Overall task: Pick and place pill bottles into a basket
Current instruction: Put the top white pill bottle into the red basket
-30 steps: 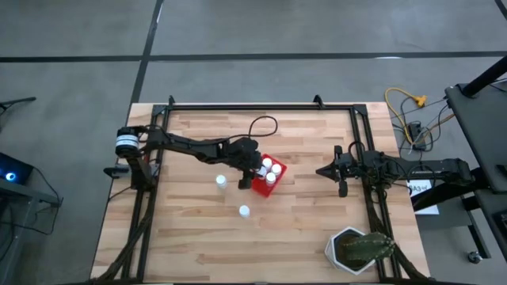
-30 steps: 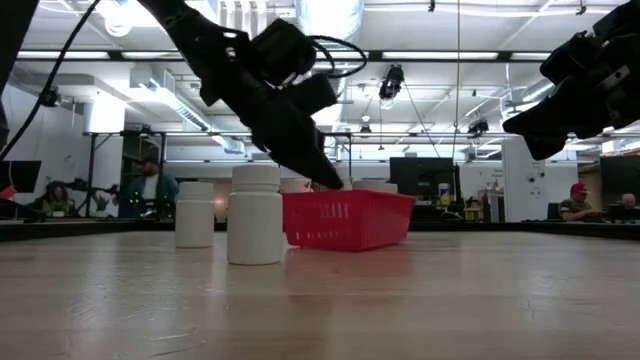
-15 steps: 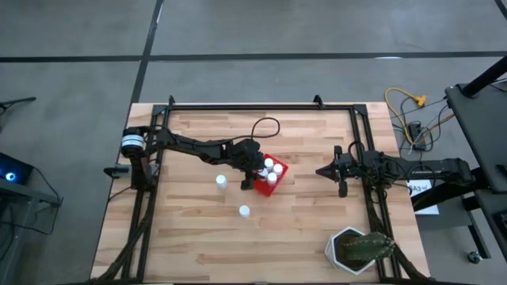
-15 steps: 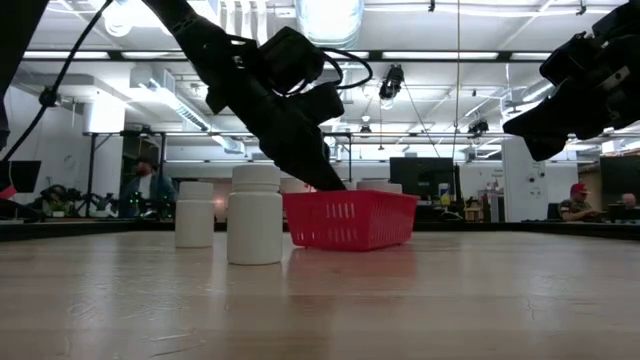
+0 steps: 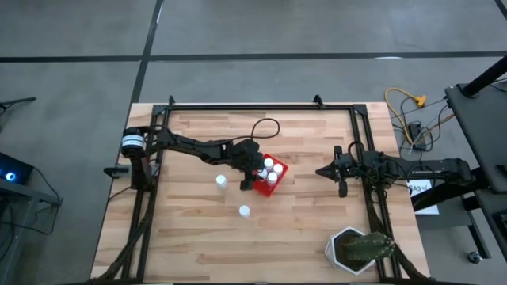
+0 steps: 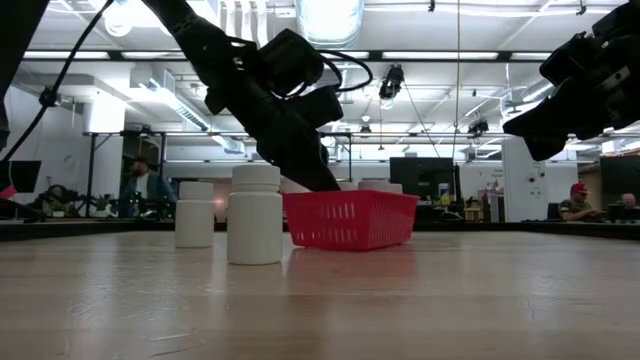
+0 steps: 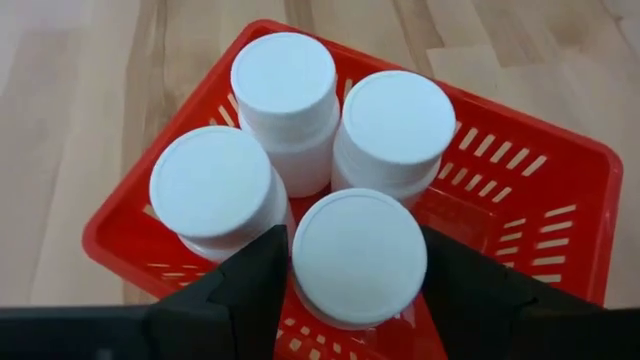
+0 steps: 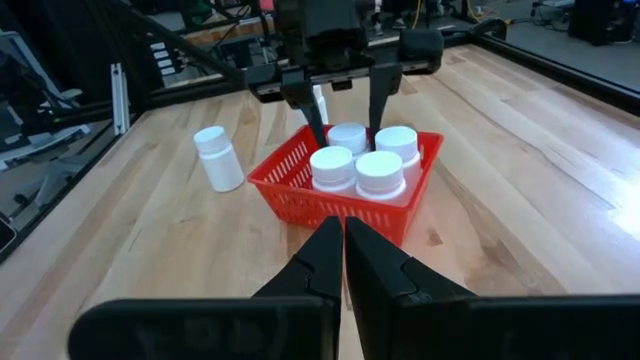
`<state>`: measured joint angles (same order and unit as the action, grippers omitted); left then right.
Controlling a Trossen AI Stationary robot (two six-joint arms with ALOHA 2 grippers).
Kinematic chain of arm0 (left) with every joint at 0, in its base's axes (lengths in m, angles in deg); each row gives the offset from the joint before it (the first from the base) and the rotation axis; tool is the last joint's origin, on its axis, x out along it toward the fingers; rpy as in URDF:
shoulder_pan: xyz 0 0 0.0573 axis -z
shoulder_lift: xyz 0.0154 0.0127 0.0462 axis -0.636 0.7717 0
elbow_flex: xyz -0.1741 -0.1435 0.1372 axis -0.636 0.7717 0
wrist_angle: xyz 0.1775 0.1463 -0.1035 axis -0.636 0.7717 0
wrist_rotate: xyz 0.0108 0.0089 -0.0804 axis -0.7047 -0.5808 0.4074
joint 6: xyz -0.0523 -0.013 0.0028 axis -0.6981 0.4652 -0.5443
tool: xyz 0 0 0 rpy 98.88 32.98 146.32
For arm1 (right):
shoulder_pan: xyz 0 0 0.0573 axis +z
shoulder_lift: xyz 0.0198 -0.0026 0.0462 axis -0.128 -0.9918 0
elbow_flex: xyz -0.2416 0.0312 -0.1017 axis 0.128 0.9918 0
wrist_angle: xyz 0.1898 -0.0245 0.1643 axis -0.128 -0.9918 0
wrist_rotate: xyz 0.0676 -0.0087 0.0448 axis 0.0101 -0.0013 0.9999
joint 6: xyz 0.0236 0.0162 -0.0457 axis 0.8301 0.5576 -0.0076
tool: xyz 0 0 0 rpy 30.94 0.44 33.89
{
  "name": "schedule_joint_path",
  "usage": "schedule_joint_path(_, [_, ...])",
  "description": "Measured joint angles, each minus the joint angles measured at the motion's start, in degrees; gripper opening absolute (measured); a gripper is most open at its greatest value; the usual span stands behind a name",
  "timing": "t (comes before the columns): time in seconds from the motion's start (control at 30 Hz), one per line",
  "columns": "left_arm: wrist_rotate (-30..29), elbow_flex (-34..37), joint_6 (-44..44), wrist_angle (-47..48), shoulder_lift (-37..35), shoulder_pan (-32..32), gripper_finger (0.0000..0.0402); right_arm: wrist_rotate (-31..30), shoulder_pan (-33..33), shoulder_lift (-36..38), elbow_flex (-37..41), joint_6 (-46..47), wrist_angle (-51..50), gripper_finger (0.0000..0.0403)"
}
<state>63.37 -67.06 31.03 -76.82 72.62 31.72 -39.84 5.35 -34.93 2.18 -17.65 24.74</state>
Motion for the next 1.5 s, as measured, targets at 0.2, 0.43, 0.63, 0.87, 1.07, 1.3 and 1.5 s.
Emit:
schedule_joint_path(0.2, [0.0, 0.0, 0.0, -0.38, -0.6, 0.0, 0.02, 0.0, -0.01, 0.0, 0.0, 0.0, -0.02, 0.0009])
schedule_joint_path(0.43, [-0.02, 0.0, -0.02, -0.44, -0.9, 0.0, 0.0201, -0.02, -0.01, 0.0, 0.0, 0.0, -0.02, 0.0009])
schedule_joint_path(0.63, [-0.01, 0.0, -0.02, -0.46, -0.94, 0.0, 0.0201, -0.02, 0.0, 0.0, 0.0, 0.0, -0.03, 0.0009])
schedule_joint_path(0.87, [-0.02, 0.0, -0.02, -0.46, -0.94, -0.01, 0.0201, -0.02, -0.01, 0.0, 0.0, 0.0, -0.04, 0.0009])
schedule_joint_path(1.07, [-0.02, -0.09, 0.0, -0.32, -1.98, -0.02, 0.0201, -0.02, -0.01, 0.0, 0.0, 0.0, -0.03, 0.0009])
schedule_joint_path(1.3, [-0.06, -0.11, 0.02, 0.63, -5.36, -0.13, 0.0201, -0.07, -0.01, -0.12, 0.0, -0.02, -0.04, 0.0009])
schedule_joint_path(1.5, [-0.11, -0.11, -0.03, 3.72, -8.92, -0.11, 0.0201, -0.07, -0.01, -0.31, 0.0, -0.02, -0.06, 0.0009])
